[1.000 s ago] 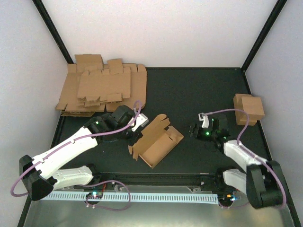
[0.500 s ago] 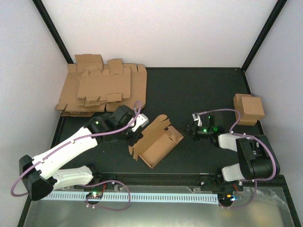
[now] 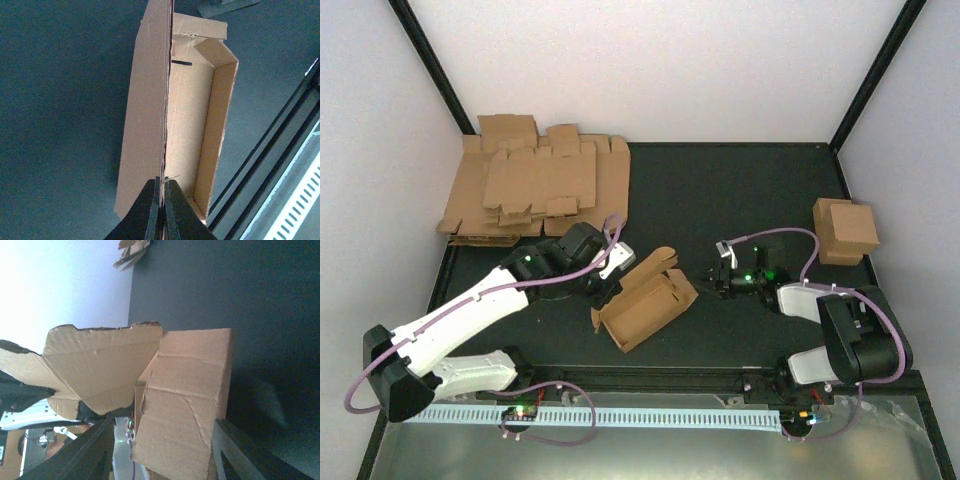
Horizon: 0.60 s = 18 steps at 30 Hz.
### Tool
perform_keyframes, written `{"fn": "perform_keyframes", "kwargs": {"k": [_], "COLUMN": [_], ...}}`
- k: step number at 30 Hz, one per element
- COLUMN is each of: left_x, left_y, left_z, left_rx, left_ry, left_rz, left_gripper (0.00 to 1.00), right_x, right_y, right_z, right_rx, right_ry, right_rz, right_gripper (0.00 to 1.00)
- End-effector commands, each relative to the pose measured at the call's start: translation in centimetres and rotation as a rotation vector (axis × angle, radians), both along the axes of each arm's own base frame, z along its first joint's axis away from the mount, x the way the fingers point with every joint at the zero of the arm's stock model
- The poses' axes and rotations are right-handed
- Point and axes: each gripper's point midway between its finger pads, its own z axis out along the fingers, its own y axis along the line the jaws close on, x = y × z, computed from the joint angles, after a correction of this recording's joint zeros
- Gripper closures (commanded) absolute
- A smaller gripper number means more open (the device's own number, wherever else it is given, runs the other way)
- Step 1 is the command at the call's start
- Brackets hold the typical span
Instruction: Fold the paper box
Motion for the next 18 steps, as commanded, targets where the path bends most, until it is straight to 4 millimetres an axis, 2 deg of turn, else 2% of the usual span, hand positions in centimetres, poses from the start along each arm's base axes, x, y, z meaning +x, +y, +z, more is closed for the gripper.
{"fn": "perform_keyframes", "kwargs": {"k": [1,7,18], "left_x": [1.2,1.9,1.9], "left_y": [-1.1,-0.4,-0.8], "left_z": [1.9,2.8,2.7], "left_rx": [-0.05,-0.052,-0.092], "left_ry": [-0.047,-0.081,-0.062], "left_rz": [0.015,0.067,0.064], "left_gripper": [0.99,0.98,0.99], "right_x": [-1.6,-1.8,-2.2], "right_y": [0.8,0.5,1.2], "right_z": [-0.3,-1.5,-1.0], "right_rx": [-0.006,-0.059,-0.06], "right_ry": [-0.003,-0.01,-0.046], "right_rz": [0.066,0.069,0.112], "right_gripper": [0.43,0.42,0.42]}}
